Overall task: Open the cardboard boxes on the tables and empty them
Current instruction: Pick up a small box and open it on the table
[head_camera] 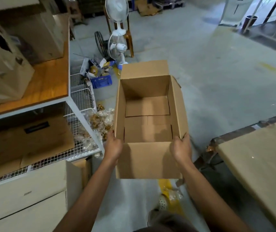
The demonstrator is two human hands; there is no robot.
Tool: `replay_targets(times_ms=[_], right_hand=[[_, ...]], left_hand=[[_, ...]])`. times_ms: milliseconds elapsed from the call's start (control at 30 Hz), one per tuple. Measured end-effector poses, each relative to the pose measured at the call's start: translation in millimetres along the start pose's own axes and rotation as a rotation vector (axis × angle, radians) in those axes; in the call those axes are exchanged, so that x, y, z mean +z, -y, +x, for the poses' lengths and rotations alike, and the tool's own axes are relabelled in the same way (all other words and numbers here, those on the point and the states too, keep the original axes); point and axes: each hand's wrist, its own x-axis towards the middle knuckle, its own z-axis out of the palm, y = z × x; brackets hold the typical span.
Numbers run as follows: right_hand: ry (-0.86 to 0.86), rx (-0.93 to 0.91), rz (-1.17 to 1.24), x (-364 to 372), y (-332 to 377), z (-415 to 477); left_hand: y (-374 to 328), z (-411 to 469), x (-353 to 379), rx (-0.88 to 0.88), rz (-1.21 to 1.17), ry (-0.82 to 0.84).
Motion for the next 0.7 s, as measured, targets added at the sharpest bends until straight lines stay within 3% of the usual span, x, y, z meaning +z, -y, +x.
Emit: replay_targets(times_ms=[300,500,700], right_hand=[[-0.05,-0.052,-0.04,-2,81,133],[-0.113,0.0,-0.026,-4,119,221],[-0.299,0.067,0.032,2,162,322]], left_hand=[[-129,88,70,0.158,0.12,-0.021],[-178,181,127,0.157,0.145,0.1],[-243,293,209,0.185,0.199,0.268]])
